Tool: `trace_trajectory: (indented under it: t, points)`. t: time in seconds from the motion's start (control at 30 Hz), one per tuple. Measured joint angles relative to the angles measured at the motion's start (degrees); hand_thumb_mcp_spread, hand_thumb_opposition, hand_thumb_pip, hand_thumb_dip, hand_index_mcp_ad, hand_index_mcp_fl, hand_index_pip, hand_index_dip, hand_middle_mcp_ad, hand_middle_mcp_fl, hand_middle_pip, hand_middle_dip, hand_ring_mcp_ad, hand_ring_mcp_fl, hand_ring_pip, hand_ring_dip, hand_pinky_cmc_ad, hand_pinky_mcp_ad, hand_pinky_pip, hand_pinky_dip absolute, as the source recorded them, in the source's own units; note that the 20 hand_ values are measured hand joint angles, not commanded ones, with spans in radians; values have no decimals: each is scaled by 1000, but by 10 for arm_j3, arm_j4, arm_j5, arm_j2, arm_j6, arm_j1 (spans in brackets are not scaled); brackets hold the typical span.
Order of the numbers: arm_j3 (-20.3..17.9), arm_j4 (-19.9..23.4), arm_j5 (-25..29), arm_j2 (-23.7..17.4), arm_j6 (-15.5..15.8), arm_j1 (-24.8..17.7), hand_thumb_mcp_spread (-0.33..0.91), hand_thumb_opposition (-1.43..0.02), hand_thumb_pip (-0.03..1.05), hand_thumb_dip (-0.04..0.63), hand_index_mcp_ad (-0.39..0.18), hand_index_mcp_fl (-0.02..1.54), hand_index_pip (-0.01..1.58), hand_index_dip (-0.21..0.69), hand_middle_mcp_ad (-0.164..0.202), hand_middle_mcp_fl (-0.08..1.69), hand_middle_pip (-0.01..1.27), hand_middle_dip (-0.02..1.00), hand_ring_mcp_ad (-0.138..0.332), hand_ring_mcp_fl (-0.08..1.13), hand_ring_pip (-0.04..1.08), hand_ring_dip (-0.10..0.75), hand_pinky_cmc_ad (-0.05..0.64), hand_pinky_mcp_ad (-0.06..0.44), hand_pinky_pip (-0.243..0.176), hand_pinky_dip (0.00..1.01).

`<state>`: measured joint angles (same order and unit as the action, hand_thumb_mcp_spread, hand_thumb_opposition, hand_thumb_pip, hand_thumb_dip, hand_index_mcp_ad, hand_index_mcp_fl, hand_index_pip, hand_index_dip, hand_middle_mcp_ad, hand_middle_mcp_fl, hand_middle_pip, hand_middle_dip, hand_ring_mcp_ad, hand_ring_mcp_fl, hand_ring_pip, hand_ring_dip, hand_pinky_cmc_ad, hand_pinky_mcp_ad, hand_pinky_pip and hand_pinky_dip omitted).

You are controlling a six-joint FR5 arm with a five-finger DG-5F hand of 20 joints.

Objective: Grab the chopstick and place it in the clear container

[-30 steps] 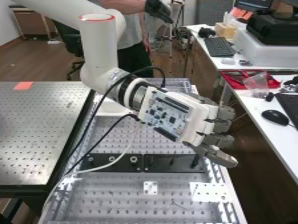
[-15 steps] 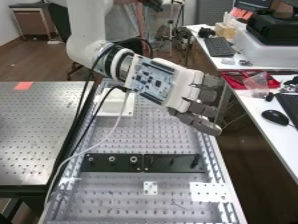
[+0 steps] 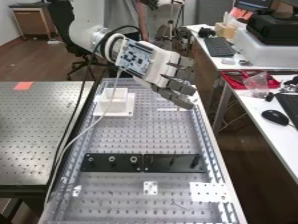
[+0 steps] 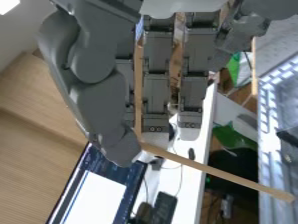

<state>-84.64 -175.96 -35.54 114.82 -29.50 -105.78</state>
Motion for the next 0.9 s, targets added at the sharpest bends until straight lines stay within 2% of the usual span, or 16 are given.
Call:
trace_trajectory:
  t: [0.07,0.2,0.27,0.3,0.37,0.4,0.47,0.5,0.57,0.67,0.77,0.9]
  points:
    - [7,-39,31,7,-41,-29,632,-1000,581,269,-161,693,1251,-51,-28,949,632,620,72,883,82,531,367,82,33,180]
    - [25,-101,68,22,-100,-69,632,-1000,581,269,-161,698,1251,-49,-26,953,632,620,68,895,80,531,367,103,31,176]
    - [41,-151,86,35,-151,-91,632,-1000,581,269,-161,698,1251,-49,-26,953,632,620,66,897,79,531,354,99,40,178]
    - [45,-162,89,39,-162,-96,632,-1000,581,269,-161,698,1251,-51,-26,953,632,620,65,894,82,531,349,99,42,178]
    - [67,-223,103,57,-224,-117,632,-1000,581,269,-159,698,1251,-49,-26,953,632,620,65,894,79,531,347,99,38,178]
    - [73,-238,107,62,-239,-122,632,-1000,581,269,-157,698,1251,-51,-24,951,632,620,65,894,77,531,346,103,37,178]
    - [100,-306,118,85,-298,-144,632,-1000,581,269,-154,702,1251,-49,-24,948,632,620,65,894,79,531,349,103,42,178]
    - [108,-322,121,91,-311,-148,632,-1000,581,269,-154,698,1251,-49,-24,948,632,620,65,894,75,531,340,101,37,178]
    - [136,-379,126,114,-356,-164,632,-1000,581,269,-154,698,1251,-49,-23,949,632,620,68,899,82,531,346,101,40,178]
    - [170,-436,128,141,-399,-178,630,-1000,581,269,-154,702,1251,-51,-19,946,632,620,70,904,79,527,347,98,42,178]
    - [197,-466,126,160,-421,-186,625,-1005,581,269,-152,702,1251,-49,-19,944,632,620,70,911,79,531,344,99,40,178]
    - [211,-471,124,169,-416,-188,616,-1012,581,269,-152,707,1251,-49,-19,958,632,620,70,911,79,531,346,99,40,192]
